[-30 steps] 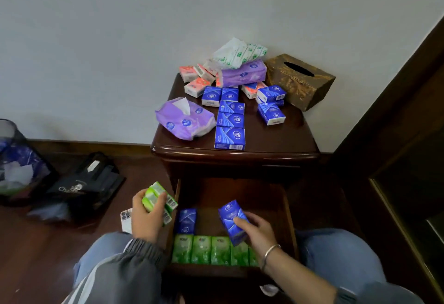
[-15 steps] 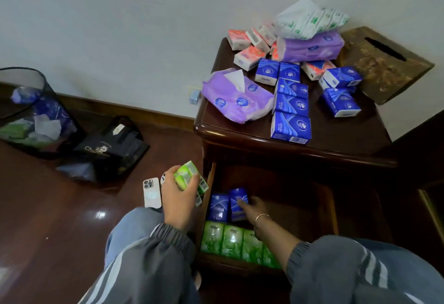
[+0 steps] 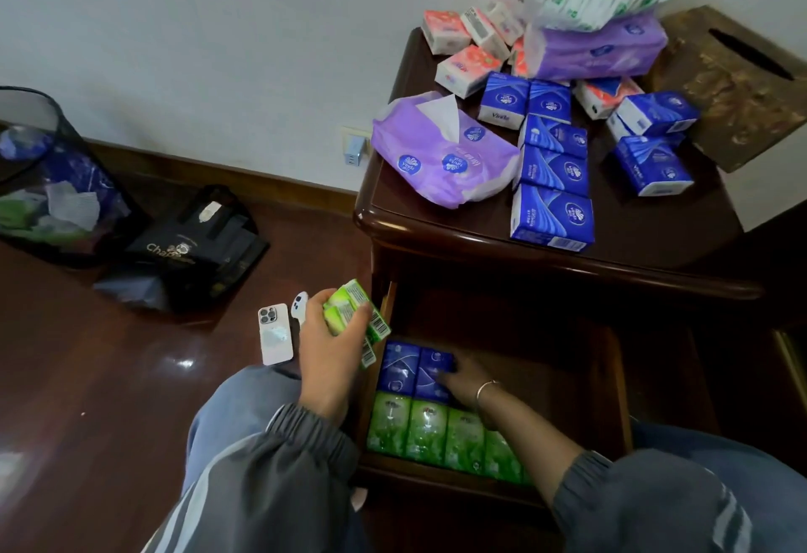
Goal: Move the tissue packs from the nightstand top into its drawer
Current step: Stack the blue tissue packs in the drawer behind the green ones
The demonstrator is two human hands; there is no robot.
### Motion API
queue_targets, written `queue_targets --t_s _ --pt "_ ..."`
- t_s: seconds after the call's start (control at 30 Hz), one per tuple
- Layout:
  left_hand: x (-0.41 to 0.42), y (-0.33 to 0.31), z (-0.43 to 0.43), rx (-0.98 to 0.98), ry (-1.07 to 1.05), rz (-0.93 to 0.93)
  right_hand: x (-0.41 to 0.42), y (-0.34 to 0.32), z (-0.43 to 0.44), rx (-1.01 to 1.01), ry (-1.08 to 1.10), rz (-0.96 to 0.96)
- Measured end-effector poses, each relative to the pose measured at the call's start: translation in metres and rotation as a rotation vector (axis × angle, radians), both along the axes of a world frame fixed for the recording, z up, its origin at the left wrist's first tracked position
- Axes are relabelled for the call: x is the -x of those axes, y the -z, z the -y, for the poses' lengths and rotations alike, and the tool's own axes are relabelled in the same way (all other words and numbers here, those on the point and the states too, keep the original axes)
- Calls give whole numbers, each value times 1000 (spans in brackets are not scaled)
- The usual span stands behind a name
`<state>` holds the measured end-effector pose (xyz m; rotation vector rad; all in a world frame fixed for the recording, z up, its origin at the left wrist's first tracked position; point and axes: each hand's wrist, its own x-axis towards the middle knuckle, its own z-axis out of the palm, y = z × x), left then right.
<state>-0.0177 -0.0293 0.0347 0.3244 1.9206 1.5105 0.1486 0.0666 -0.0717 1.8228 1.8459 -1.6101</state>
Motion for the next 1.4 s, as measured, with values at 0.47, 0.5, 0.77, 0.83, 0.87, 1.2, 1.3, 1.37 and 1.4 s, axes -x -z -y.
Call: queue_targets --t_s 0.47,0.5,0.77,0.83,0.87,1.2,1.3,1.37,1.4 --pt "-30 2 2 65 278 182 -5 -117 19 -255 -175 -324" --pt "-35 1 2 58 317 232 -8 -128 26 -238 -195 -351" --pt "-73 -13 1 -27 451 690 -49 -160 49 -182 -181 -310" --pt "-85 -21 2 -10 497 789 -63 -163 49 -108 -180 -327" --pt "-91 -25 2 8 524 807 -70 -164 48 -75 -175 -336" --pt "-145 -37 1 52 580 730 -134 -161 26 -54 -122 -153" --pt "-137 -32 6 119 671 441 -161 -149 8 38 60 -225" --pt "-120 -25 8 261 615 -33 -178 -138 -4 -9 160 -141" --pt "-110 -20 10 330 555 -243 -184 -133 -9 -45 177 -60"
